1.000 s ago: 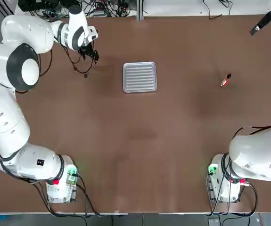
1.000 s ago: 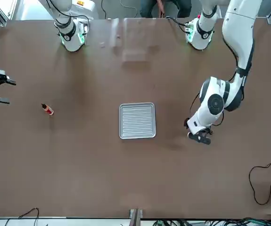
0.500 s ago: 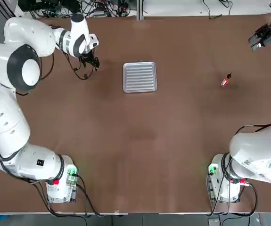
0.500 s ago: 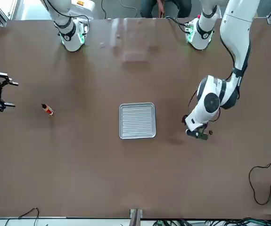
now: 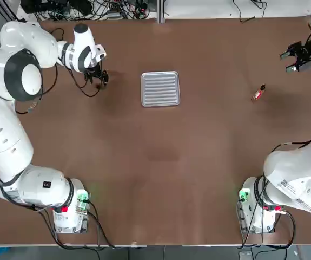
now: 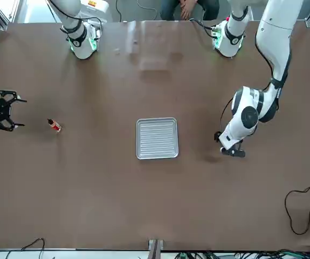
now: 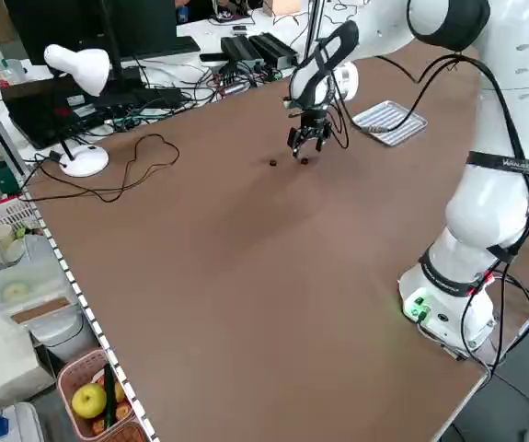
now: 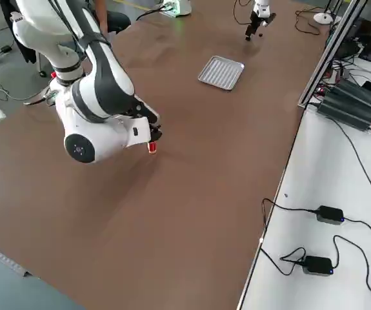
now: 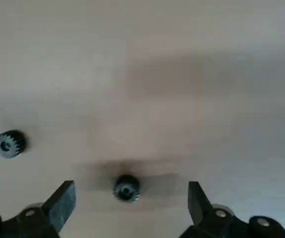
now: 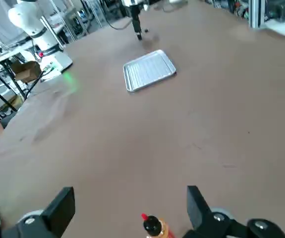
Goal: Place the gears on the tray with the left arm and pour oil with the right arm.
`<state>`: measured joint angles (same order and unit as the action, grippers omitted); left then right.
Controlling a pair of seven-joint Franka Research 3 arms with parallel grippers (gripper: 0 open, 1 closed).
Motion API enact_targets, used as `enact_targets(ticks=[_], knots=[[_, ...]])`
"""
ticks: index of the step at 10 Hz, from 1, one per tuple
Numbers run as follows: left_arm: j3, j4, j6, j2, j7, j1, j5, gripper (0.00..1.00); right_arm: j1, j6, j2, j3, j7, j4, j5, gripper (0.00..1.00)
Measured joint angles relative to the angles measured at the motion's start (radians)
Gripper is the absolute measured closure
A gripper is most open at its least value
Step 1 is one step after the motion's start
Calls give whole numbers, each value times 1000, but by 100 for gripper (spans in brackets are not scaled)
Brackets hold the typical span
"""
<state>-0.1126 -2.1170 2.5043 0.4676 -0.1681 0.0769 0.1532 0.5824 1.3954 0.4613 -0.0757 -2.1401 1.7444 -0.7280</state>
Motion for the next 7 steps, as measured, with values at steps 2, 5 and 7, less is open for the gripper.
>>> enact_targets(ticks=[2, 5, 7], knots=[[-1, -17, 5, -10, -16, -10, 0, 1, 15, 1, 97, 0, -137, 5, -32, 2], [-5, -24, 15, -16, -65, 4, 0, 6, 35, 1, 206, 0, -260, 4, -71, 3], [-6, -43, 48, -16, -71, 7, 0, 14, 44, 3, 231, 0, -326, 3, -94, 4]])
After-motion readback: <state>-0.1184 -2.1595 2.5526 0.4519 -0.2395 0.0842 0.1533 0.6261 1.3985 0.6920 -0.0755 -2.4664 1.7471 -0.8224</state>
